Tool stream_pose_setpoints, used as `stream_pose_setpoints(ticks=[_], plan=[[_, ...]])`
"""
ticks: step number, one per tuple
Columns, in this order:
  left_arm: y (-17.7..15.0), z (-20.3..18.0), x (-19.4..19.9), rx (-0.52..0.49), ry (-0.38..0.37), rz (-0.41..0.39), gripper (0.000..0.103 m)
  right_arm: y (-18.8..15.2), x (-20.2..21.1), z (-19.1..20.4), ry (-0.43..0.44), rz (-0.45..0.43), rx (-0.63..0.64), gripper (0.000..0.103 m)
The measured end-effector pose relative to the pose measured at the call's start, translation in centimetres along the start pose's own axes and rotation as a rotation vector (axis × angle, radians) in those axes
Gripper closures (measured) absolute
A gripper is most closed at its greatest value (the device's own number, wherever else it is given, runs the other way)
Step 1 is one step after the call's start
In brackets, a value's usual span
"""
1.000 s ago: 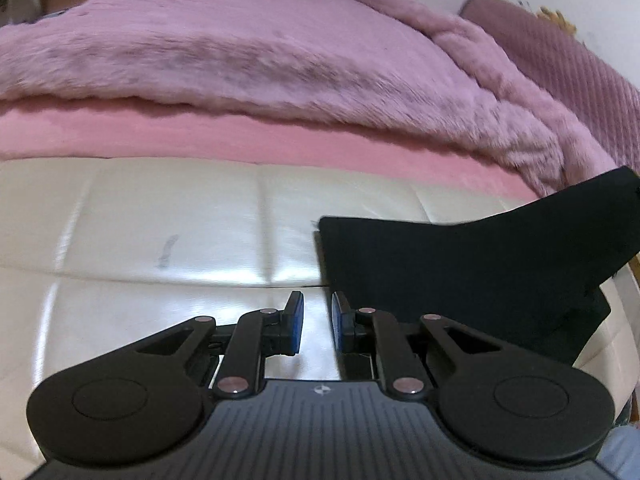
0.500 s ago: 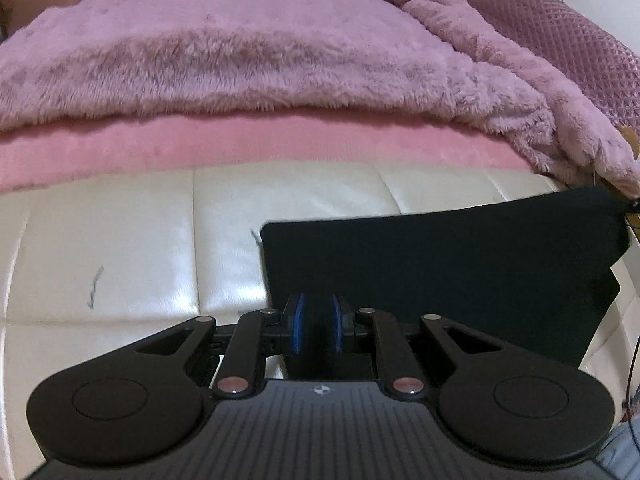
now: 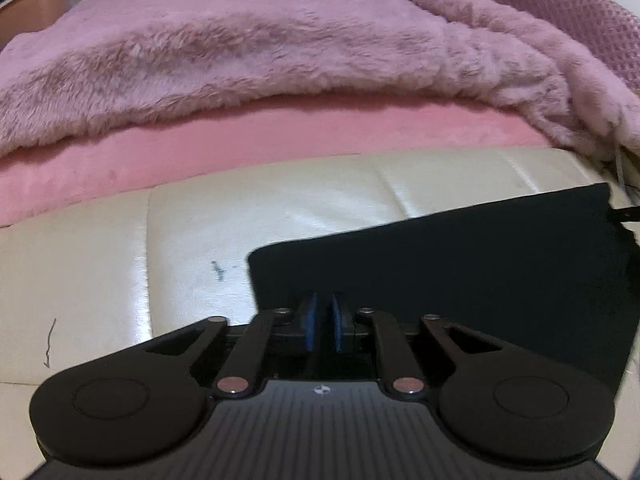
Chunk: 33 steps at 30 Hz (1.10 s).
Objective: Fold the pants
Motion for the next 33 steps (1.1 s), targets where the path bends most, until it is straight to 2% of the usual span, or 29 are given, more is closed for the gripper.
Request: stream_pose_setpoints(ticks=[8,10,13,14,16,19,21,24,27,30,33], plan=[[2.0,2.4,-0.9,0.046,0.072,-0.054,0.097,-0.1,0.1,-0.2,0.006,0.002,-0.015,0.103],[2.2,3.4,-0.4,0.096,0.101,-0.051,0.091,-0.1,0.0,-0.1,-0.001,0.005,-0.017,0.103],[1.4,4.2,1.8,0.141,0.034,-0.048,0.091,0.2,0.9,0.6,-0.042,-0.004,0.04,0.098],[0.9,4.0,2.8,0.128,0.014,-0.055,0.091,0.4,1.5,0.8,-0.067,-0.023,0.057,0.088],[-0.5,3.0,4.6,0.083,-0.037,-0.05,0.091,0.3,3.2,1.2,-0.114,-0.072,0.069,0.075],[-3.1,0.8,6.4,0.007,-0.099,-0.028,0.091,-1.0,5.7,3.0,-0.133,-0.14,0.091,0.075],[-4.9,-0.5,6.8,-0.028,-0.11,-0.009,0.091,-2.4,6.8,5.4,-0.069,-0.175,0.107,0.075],[-7.7,-1.7,6.8,-0.071,-0.109,0.04,0.091,-5.4,8.0,10.6,0.104,-0.212,0.131,0.077],[-9.6,-1.9,6.3,-0.092,-0.093,0.091,0.091,-8.1,8.3,15.7,0.193,-0.221,0.177,0.077],[-11.1,-1.5,6.5,-0.08,-0.09,0.103,0.091,-10.2,7.7,20.2,0.232,-0.215,0.232,0.081],[-11.8,-0.9,6.8,-0.051,-0.096,0.112,0.091,-11.2,6.8,22.3,0.24,-0.215,0.211,0.081]])
Point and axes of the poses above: each gripper's, at about its wrist camera, not at the fingertips, and x roughly against the way its jaws point, z to its left, y to its top, the point moved 7 cm from there along -x, roughly the way its jaws point, and after that the axes turned 5 degrees about z, right-handed, at the moved point
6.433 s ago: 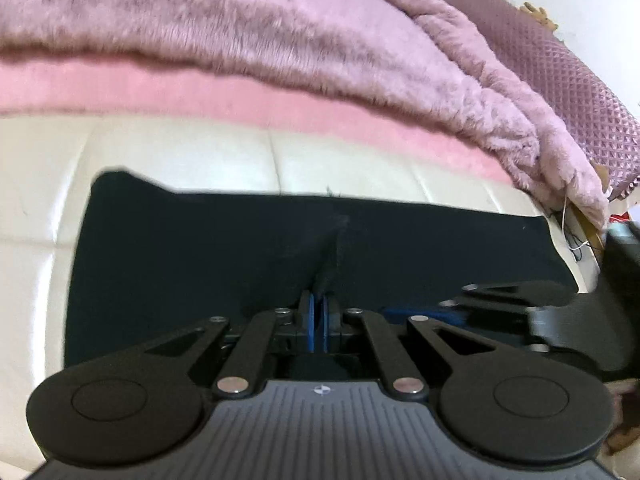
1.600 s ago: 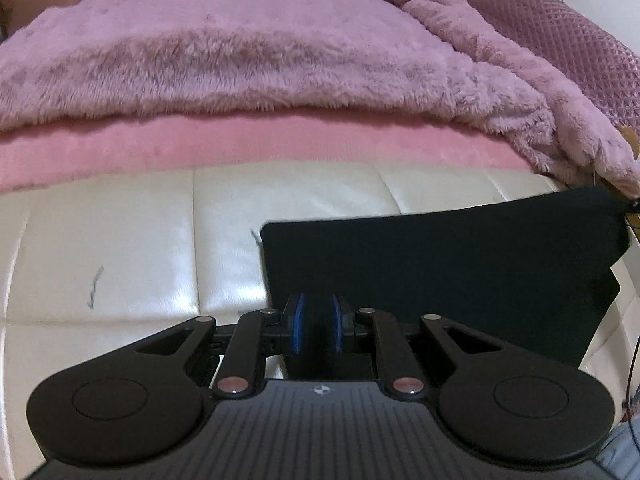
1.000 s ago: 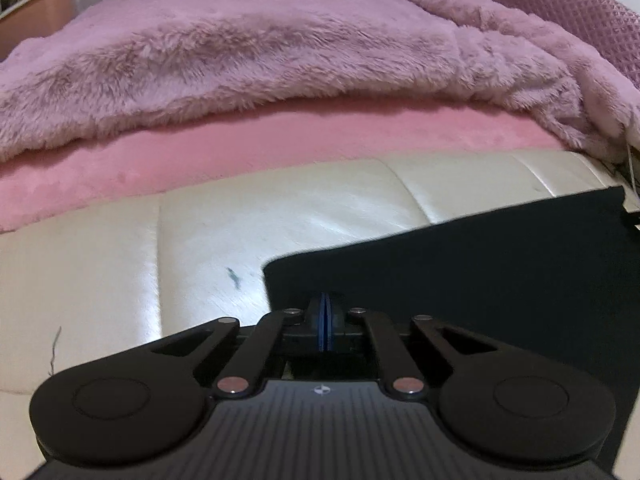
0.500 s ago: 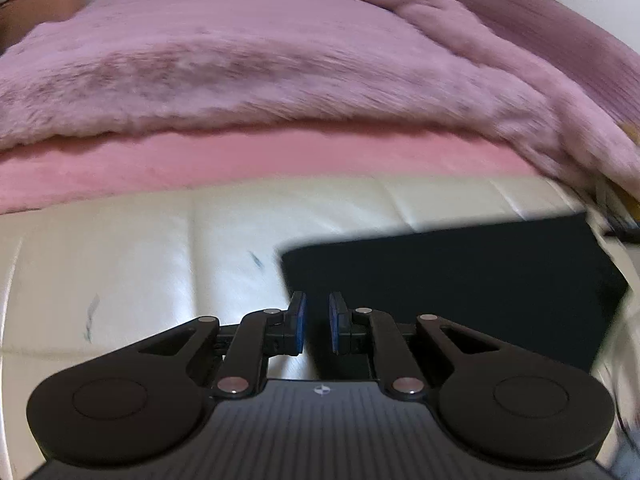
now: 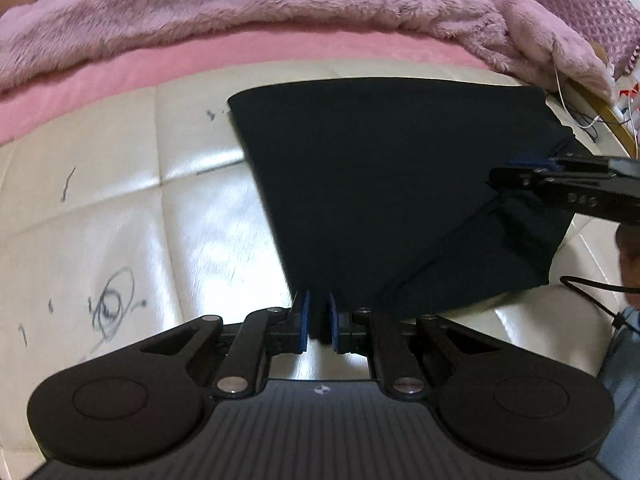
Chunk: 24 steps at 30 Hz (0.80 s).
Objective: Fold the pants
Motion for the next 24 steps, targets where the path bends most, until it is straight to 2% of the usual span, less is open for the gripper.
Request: stream_pose_setpoints(ticks=[3,5,7,9,11,12,13,15,20,24], plan=[[-1.2,0.2,0.1,0.021,-0.023,0.027,0.09,-0.7,-1.0,0.5,-0.023,0.015,-0.001,0.081],[-1.5,0.4,0.6,0.031,-0.029,0.016,0.09,-1.0,-1.5,0.5,-0.029,0.02,0.002,0.081],[-1.5,0.8,1.3,0.08,-0.079,0.006,0.09,-1.2,-1.7,0.6,-0.036,0.02,0.017,0.081],[-0.6,1.4,2.4,0.121,-0.11,-0.037,0.089,-1.3,-2.1,0.9,-0.05,0.028,0.044,0.081],[0.4,2.1,2.9,0.161,-0.12,-0.065,0.077,-1.7,-1.8,0.8,-0.053,0.036,0.051,0.081],[1.0,2.6,3.0,0.186,-0.121,-0.081,0.065,-1.9,-1.7,0.7,-0.051,0.042,0.051,0.081],[1.5,3.1,3.0,0.21,-0.123,-0.095,0.058,-2.0,-1.6,0.6,-0.049,0.048,0.051,0.081],[2.4,3.9,2.5,0.265,-0.139,-0.107,0.052,-2.1,-1.6,0.6,-0.046,0.051,0.049,0.081],[3.8,6.2,0.2,0.464,-0.223,-0.149,0.048,-2.2,-1.6,0.6,-0.041,0.063,0.038,0.081],[3.8,7.2,-2.0,0.568,-0.326,-0.13,0.048,-2.1,-1.7,0.5,-0.031,0.078,0.039,0.08]])
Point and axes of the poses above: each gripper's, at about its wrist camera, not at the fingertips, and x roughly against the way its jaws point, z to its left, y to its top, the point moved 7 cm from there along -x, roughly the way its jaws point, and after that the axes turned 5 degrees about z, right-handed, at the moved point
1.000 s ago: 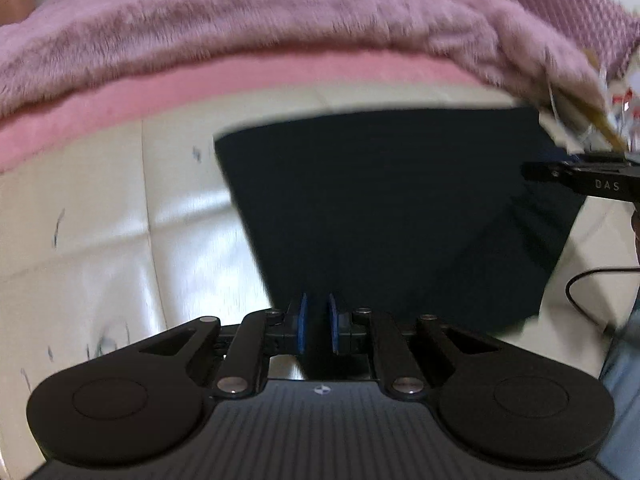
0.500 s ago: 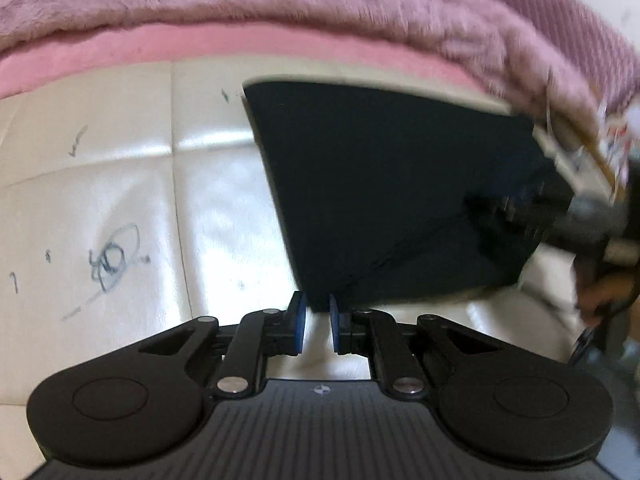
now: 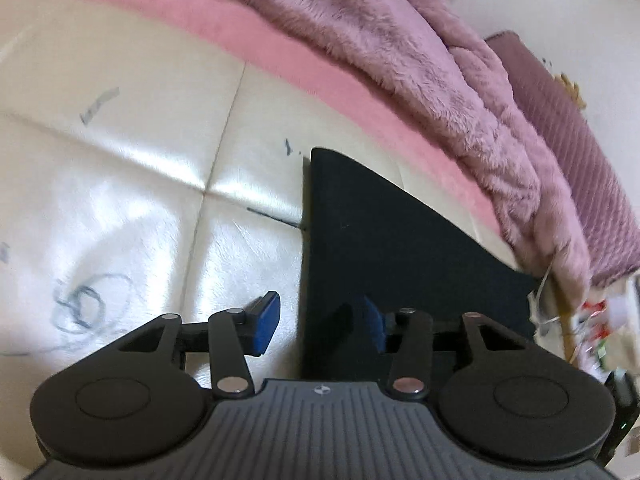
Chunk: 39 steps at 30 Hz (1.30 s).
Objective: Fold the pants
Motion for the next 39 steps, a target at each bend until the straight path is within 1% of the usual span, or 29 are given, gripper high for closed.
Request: stream_pose_setpoints(ticks=[2,7,8,10,11,12,13,14,15,16,18,21,24,26,27,31,36,39], plan=[[0.2,0.3,-0.4,0.034,-0.053,0.001,0.048,0.0,0.0,-0.1,0.008,0.005,-0.003,0.08],[1.1,1.0,-2.0,0.125,-0.168,0.047,0.049,0.2,-0.3,-0.4,0.029,0.018,-0.008,0.08],[1.2,1.1,-2.3,0.142,-0.182,0.049,0.051,0.2,-0.3,-0.4,0.031,0.02,-0.009,0.08],[1.1,1.0,-2.7,0.15,-0.189,0.053,0.059,0.3,-0.4,-0.4,0.031,0.021,-0.005,0.08],[1.0,0.8,-2.9,0.152,-0.193,0.056,0.061,0.3,-0.4,-0.4,0.032,0.022,-0.005,0.08],[0.9,0.8,-3.0,0.153,-0.188,0.061,0.07,0.3,-0.4,-0.4,0.033,0.023,-0.008,0.08],[0.8,0.8,-3.1,0.156,-0.163,0.062,0.082,0.3,-0.4,-0.5,0.034,0.024,-0.01,0.08],[0.8,0.9,-3.1,0.162,-0.146,0.06,0.085,0.3,-0.4,-0.5,0.035,0.025,-0.012,0.08],[0.7,0.8,-2.9,0.168,-0.151,0.056,0.091,0.4,-0.5,-0.5,0.037,0.027,-0.012,0.08],[0.7,0.7,-2.7,0.169,-0.124,0.05,0.094,0.4,-0.5,-0.6,0.037,0.029,-0.014,0.08],[0.7,0.4,-2.2,0.143,-0.075,0.038,0.095,0.5,-0.4,-0.5,0.036,0.034,-0.014,0.08],[0.5,0.5,-1.0,0.12,-0.018,0.045,0.096,0.6,-0.2,0.0,0.035,0.042,-0.004,0.079],[0.5,1.6,1.3,0.11,0.035,0.036,0.096,0.8,0.3,1.4,0.068,0.046,0.012,0.08],[0.5,2.7,3.4,0.09,0.064,0.026,0.096,1.0,0.7,3.0,0.11,0.044,0.024,0.08],[0.4,3.3,4.6,0.081,0.068,0.034,0.096,1.1,0.8,3.9,0.128,0.043,0.039,0.08],[0.1,6.5,9.2,0.087,0.117,0.022,0.096,1.2,1.1,7.7,0.195,0.053,0.123,0.08],[1.1,9.9,14.6,0.119,0.184,-0.003,0.096,1.4,1.4,11.2,0.237,0.06,0.197,0.08],[2.5,10.4,17.1,0.109,0.231,-0.023,0.096,1.3,1.7,12.2,0.245,0.065,0.226,0.08]])
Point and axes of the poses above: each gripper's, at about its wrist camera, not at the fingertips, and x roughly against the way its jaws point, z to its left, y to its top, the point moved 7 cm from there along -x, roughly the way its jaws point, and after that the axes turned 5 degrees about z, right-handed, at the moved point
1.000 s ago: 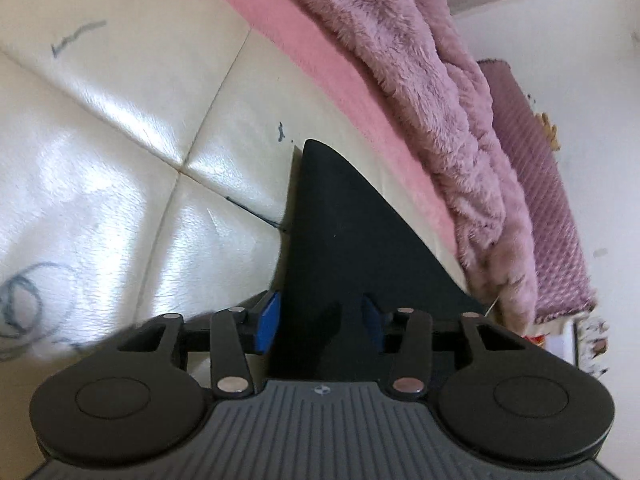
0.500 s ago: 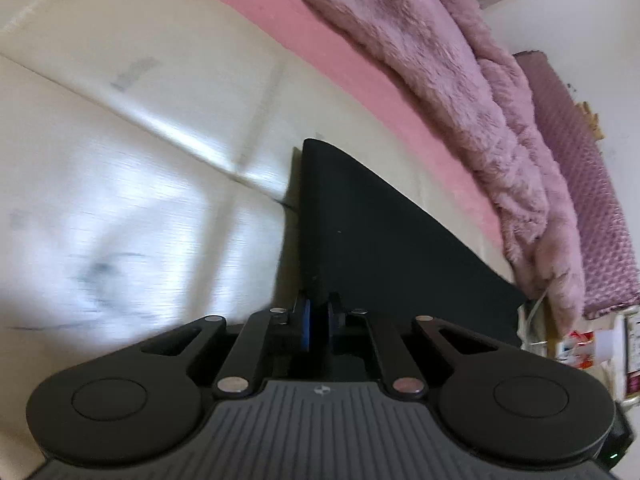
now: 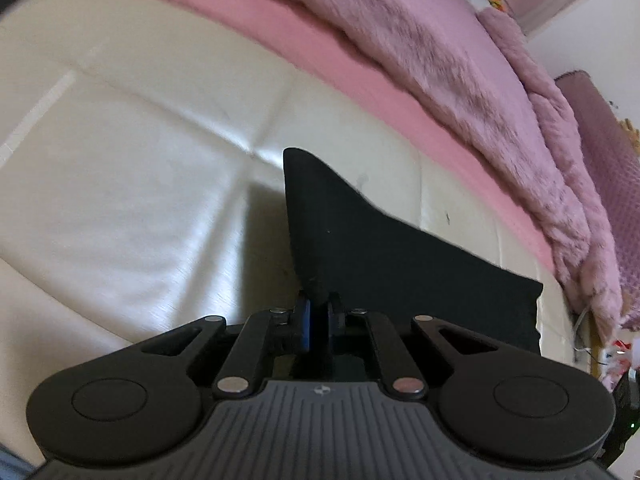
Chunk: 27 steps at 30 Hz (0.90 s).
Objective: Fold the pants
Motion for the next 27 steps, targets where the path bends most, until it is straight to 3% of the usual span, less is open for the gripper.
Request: stream_pose_setpoints(ticks=[8,16,23,27], plan=[[2.5,-5.5,3.7,-0.059,-0.031,-0.022,0.096,-0.7,1.4,-1.5,-0.064,-0.002,-0.022,0.081],[2.5,-14.4,4.9,-0.115,-0.12,-0.032,0.096,-1.9,2.9,-7.4,-0.147,-0.027,-0.094,0.081],[1.3,-22.4,1.5,-0.139,-0.129,-0.001,0.096,-3.2,4.6,-11.6,-0.177,-0.071,-0.185,0.081],[-0.7,-26.2,-1.6,-0.176,-0.132,0.053,0.096,-3.6,4.4,-12.9,-0.15,-0.081,-0.222,0.082]])
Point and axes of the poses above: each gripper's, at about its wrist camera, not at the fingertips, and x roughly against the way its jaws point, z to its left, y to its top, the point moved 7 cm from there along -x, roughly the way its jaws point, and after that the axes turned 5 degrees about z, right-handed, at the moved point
